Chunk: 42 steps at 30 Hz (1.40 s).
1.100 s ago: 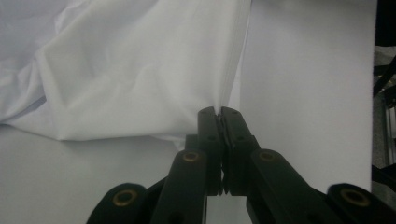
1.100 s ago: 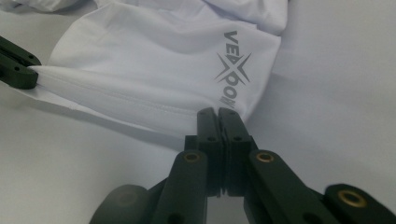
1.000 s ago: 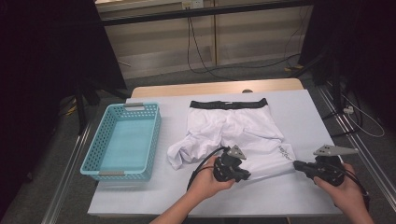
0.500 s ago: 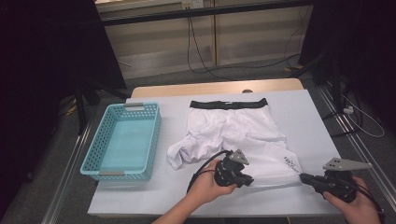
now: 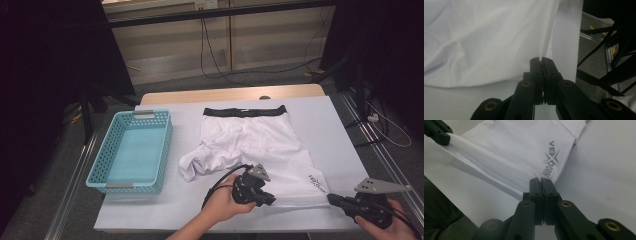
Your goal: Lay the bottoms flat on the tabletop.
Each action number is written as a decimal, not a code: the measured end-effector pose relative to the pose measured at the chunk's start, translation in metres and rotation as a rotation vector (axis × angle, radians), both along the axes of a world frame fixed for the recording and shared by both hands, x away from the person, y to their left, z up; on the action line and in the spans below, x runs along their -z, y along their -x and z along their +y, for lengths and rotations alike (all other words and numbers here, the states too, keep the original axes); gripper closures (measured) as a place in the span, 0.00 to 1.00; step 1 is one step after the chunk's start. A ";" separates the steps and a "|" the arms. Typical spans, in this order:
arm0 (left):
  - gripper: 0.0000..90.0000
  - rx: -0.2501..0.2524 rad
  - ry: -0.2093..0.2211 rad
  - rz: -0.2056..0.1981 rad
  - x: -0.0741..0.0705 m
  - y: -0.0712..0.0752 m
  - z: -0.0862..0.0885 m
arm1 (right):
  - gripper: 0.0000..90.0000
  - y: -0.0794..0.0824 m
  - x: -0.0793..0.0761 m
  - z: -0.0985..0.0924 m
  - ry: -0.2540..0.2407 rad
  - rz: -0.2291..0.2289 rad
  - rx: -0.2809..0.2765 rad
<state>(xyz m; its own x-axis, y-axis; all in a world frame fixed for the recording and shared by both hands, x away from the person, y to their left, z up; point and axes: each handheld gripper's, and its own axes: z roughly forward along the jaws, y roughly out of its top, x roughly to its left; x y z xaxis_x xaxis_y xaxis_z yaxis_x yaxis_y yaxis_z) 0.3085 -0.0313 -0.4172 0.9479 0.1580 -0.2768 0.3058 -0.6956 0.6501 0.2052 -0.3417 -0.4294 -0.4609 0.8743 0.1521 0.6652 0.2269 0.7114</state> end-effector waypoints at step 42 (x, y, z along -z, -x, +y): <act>0.98 0.028 -0.025 0.014 0.005 0.006 0.000 | 0.62 -0.018 0.011 0.009 0.104 0.030 0.114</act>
